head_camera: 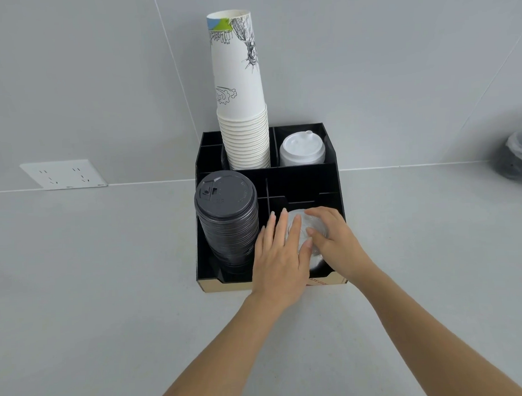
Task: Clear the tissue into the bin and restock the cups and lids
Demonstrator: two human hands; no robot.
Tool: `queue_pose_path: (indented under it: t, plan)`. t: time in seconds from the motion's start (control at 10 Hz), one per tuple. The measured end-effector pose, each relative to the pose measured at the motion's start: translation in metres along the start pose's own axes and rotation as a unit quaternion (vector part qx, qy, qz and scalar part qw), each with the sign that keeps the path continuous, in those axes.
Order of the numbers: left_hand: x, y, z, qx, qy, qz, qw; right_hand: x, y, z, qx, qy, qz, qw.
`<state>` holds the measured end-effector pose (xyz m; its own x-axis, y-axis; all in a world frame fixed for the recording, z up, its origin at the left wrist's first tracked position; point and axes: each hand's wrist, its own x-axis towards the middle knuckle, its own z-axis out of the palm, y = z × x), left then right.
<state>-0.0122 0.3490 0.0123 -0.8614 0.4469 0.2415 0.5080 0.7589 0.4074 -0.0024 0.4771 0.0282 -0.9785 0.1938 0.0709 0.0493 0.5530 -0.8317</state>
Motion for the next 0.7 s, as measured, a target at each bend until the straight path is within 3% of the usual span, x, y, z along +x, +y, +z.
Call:
queue_pose_path:
  t: [0.5, 0.7]
  plan:
    - [0.008, 0.005, -0.009, -0.013, -0.011, -0.019, 1.0, 0.004, -0.006, -0.002, 0.002, -0.027, 0.04, 0.999]
    - [0.008, 0.005, -0.018, -0.066, 0.016, -0.022, 0.997, 0.001, -0.015, -0.01, 0.021, 0.001, 0.025, 0.999]
